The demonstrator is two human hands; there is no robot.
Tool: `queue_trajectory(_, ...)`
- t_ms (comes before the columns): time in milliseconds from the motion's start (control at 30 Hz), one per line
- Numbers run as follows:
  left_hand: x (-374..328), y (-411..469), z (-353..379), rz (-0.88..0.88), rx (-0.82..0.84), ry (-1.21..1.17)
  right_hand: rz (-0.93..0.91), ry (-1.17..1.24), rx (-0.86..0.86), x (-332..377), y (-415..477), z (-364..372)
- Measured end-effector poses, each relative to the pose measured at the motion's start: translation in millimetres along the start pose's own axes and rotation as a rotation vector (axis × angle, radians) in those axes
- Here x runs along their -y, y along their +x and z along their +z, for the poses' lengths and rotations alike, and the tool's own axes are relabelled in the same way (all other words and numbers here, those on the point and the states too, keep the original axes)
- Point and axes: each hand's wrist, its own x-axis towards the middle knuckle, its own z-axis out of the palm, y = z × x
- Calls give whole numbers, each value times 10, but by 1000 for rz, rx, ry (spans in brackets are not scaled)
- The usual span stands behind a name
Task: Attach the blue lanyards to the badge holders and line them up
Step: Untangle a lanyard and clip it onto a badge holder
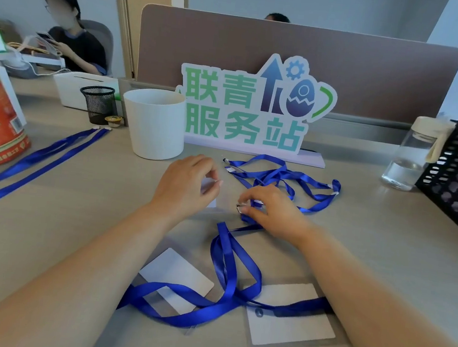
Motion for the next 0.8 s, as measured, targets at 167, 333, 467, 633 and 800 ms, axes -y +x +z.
queue_trajectory(167, 12, -4, -10, 11, 10, -15, 160, 501, -135, 40, -10, -30)
queue_trajectory(333, 9, -21, -10, 37, 13, -6, 277, 706, -234, 23, -17, -93)
queue_trajectory(467, 21, -27, 11, 90, 10, 38, 260, 704, -248, 78, -27, -105)
queue_trajectory(633, 10, -14, 20, 178, -48, 62, 183, 517, -258, 201, -40, -121)
queue_trajectory(800, 33, -5, 31, 191, -12, 48, 184, 315, -330, 212, -54, -76)
